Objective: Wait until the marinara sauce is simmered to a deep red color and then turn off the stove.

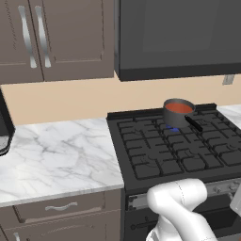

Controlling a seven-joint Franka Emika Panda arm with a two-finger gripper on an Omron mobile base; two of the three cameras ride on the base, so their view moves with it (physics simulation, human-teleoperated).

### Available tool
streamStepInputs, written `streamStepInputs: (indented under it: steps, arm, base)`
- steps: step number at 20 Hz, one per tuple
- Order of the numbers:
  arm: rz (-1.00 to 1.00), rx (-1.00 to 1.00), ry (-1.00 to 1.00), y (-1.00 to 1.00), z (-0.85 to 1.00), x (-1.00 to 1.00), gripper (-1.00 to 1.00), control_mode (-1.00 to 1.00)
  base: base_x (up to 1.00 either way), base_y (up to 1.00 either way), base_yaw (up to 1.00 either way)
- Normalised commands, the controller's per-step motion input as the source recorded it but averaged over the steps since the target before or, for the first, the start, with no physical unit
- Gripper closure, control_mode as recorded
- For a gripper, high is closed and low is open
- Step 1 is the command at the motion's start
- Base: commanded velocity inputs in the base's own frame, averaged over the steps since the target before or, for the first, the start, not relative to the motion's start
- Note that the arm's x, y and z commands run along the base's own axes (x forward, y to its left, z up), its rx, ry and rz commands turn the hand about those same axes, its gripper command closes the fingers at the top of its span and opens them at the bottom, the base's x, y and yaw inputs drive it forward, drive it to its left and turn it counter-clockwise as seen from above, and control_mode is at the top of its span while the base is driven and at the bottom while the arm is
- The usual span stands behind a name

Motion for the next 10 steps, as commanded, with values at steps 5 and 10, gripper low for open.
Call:
streamStepInputs:
  steps: [5, 10]
  arm:
    - [0.0, 0.0, 0.0, 0.0, 0.0, 0.04, -1.0, -1.0]
    - [0.0, 0.0, 0.0, 0.0, 0.0, 0.03, -1.0, -1.0]
  base:
    - [0.0, 0.0, 0.0]
    - [0.0, 0.0, 0.0]
